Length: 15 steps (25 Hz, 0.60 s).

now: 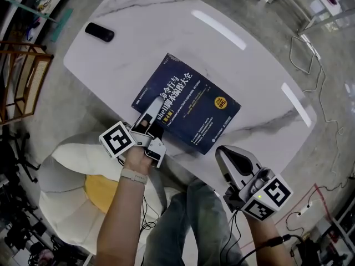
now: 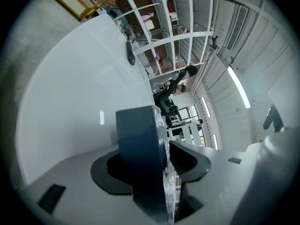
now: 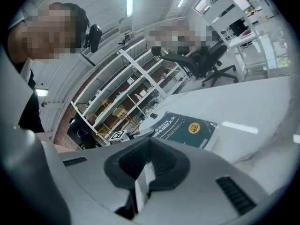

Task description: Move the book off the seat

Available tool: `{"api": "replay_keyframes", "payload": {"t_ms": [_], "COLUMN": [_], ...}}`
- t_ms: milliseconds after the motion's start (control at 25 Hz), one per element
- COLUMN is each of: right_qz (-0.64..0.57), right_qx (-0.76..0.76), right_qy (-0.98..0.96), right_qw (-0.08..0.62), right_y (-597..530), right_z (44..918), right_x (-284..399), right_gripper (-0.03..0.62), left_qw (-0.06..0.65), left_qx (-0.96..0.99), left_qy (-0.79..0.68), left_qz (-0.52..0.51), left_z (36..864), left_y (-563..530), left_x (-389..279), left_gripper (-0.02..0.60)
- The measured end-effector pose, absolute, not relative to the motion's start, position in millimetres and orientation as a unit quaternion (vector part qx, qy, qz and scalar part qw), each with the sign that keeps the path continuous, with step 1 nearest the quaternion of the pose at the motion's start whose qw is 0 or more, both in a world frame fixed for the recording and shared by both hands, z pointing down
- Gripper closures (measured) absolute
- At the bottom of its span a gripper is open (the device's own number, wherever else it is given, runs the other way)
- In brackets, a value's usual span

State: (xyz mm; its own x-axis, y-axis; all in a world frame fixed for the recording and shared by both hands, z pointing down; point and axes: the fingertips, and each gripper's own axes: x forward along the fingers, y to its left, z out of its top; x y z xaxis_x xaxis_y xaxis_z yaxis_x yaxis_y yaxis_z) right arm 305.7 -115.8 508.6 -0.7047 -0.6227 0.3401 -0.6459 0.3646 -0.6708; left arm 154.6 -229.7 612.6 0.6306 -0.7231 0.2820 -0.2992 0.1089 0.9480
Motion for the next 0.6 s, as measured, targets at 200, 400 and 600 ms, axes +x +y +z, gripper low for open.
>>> {"api": "replay_keyframes", "payload": {"t_ms": [200, 400, 600], "right_qz": [0.414, 0.414, 0.416], "right_qx": [0.382, 0.383, 0.383], "right_qy": [-0.826, -0.826, -0.825], "right_qw": [0.008, 0.006, 0.006], "right_y": [-111, -107, -100], "right_z": [504, 502, 502], "right_x": [300, 304, 306], "right_gripper": [0.589, 0.589, 0.589], "left_qw": [0.632, 0.625, 0.613], "left_qx": [0.646, 0.644, 0.643], "left_qy": [-0.396, -0.43, -0.458], "left_qz": [-0.163, -0.096, -0.04], "left_z": [608, 617, 619], "left_y": [-224, -215, -207], "left_x": [159, 159, 159], "left_gripper": [0.242, 0.147, 0.089]}}
